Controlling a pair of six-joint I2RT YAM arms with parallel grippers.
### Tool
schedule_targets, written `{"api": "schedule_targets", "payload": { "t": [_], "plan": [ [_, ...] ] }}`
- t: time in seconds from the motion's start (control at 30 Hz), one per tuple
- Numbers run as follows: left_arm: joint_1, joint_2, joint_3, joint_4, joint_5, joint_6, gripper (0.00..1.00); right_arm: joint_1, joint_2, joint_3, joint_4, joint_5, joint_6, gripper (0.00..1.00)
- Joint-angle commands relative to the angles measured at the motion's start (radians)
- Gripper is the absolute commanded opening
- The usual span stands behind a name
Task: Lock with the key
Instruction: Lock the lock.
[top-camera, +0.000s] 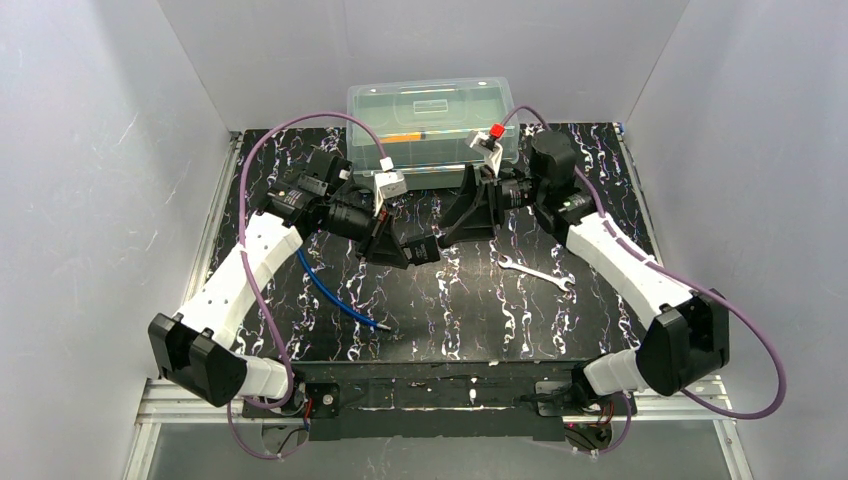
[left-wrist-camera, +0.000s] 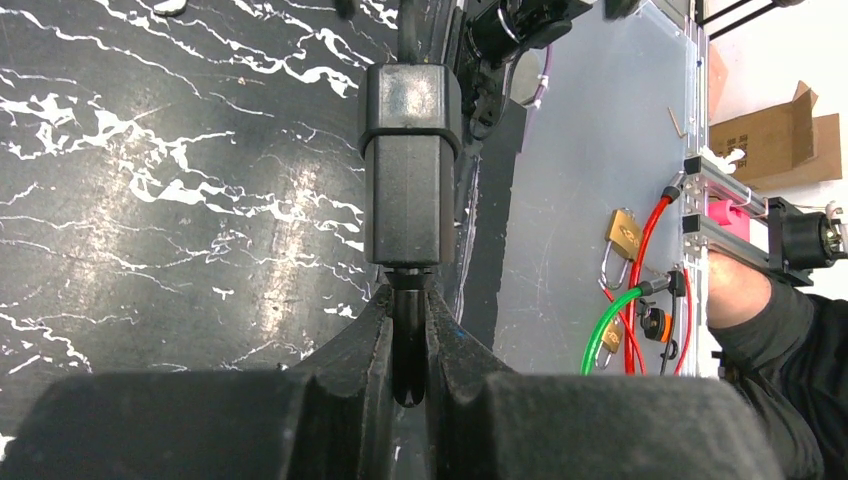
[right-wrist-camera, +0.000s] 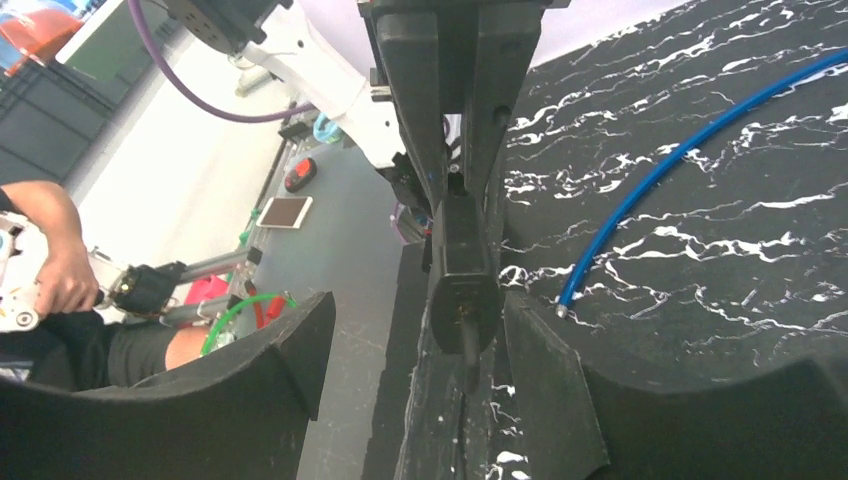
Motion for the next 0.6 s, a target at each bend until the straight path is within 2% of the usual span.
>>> {"api": "schedule_targets", "payload": {
  "t": [0.0, 0.2, 0.37, 0.57],
  "plan": [
    [0.008, -0.046, 0.005, -0.020, 0.068, 0.031, 0.00, -0.004, -0.038, 0.111, -0.437, 0.010, -0.372, 0.70],
    [0.007, -0.036, 0.009, -0.020, 0.105, 0.022, 0.00, -0.002, -0.046, 0.082, -0.458, 0.047, -0.405, 0.69],
    [-0.001, -0.033, 0.005, -0.023, 0.106, 0.026, 0.00, 0.044, -0.020, 0.135, -0.618, 0.115, -0.555, 0.83],
    [-0.016, -0.014, 0.018, -0.031, 0.102, 0.027, 0.00, 0.137, 0.006, 0.157, -0.683, 0.161, -0.612, 0.84]
  ]
}}
